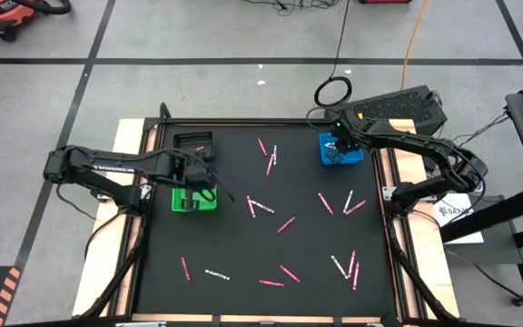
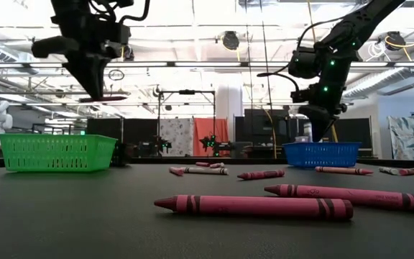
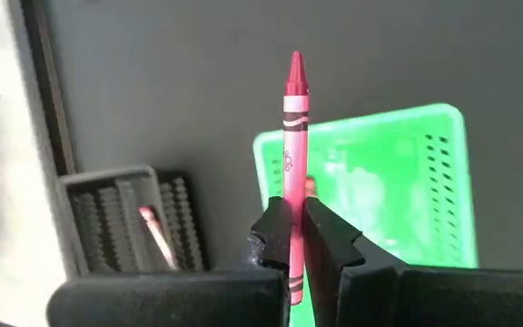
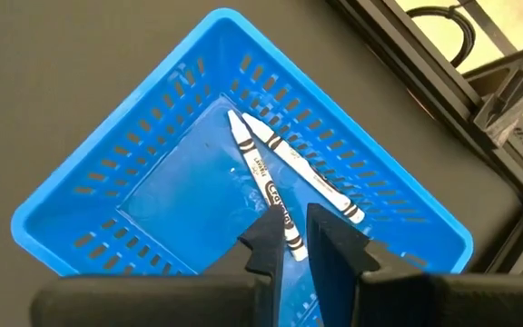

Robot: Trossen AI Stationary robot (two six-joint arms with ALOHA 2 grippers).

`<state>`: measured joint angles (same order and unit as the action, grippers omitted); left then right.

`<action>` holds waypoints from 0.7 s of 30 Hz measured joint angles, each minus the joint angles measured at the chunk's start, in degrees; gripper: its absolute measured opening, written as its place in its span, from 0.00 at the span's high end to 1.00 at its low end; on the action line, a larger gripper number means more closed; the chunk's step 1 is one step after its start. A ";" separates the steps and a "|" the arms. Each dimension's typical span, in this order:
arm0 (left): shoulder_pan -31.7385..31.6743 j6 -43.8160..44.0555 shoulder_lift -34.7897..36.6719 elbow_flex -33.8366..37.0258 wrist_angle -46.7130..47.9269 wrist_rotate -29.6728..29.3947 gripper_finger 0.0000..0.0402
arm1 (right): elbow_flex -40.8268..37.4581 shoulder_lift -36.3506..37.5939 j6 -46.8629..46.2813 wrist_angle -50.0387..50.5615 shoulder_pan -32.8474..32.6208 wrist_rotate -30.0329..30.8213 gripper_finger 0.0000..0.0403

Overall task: Sort crayons
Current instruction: Put the red crayon into the green bin

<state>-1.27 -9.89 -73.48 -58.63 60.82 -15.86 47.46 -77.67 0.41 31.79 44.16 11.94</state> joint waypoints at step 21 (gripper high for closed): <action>-0.68 8.18 0.07 16.51 -9.97 6.89 0.97 | 0.00 2.65 -8.09 7.72 -2.72 -0.23 0.91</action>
<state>-1.95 -1.72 -73.41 -42.13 50.85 -8.96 47.46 -75.02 -7.68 39.51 41.44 11.70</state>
